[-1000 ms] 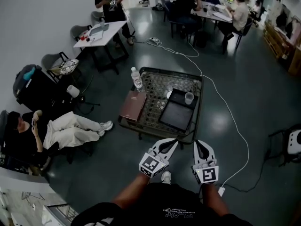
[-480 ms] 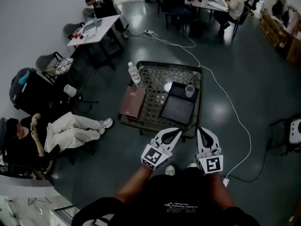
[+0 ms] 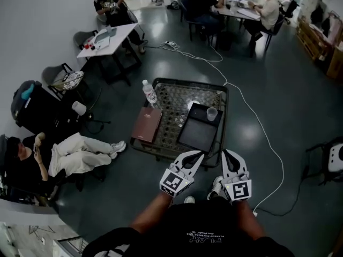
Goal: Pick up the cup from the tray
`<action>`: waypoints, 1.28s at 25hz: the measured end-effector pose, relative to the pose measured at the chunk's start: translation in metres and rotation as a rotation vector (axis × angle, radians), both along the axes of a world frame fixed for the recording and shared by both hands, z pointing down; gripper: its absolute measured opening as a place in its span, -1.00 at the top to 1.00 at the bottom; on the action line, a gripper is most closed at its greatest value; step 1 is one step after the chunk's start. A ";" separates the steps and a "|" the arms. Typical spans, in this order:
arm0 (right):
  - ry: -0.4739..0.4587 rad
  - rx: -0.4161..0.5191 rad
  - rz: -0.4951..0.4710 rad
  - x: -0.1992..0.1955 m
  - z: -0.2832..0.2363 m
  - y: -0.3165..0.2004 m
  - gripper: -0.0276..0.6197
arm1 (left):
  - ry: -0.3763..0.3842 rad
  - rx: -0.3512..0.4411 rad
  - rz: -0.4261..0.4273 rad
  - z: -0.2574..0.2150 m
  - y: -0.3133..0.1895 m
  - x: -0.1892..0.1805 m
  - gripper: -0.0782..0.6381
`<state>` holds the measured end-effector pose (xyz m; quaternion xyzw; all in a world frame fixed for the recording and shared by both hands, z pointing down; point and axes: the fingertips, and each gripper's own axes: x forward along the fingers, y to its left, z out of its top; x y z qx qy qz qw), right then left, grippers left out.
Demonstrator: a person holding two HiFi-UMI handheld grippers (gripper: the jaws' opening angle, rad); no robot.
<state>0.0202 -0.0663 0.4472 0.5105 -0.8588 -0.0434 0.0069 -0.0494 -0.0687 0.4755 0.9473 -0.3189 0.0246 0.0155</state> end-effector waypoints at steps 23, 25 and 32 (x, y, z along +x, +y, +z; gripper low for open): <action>-0.059 -0.094 -0.092 0.091 0.011 -0.102 0.89 | -0.052 -0.065 -0.117 0.011 -0.093 0.083 0.76; -0.070 -0.102 -0.119 0.095 0.015 -0.111 0.89 | -0.058 -0.072 -0.134 0.013 -0.100 0.089 0.75; -0.048 -0.087 -0.211 0.103 0.019 -0.132 0.89 | -0.064 -0.081 -0.190 0.022 -0.125 0.096 0.76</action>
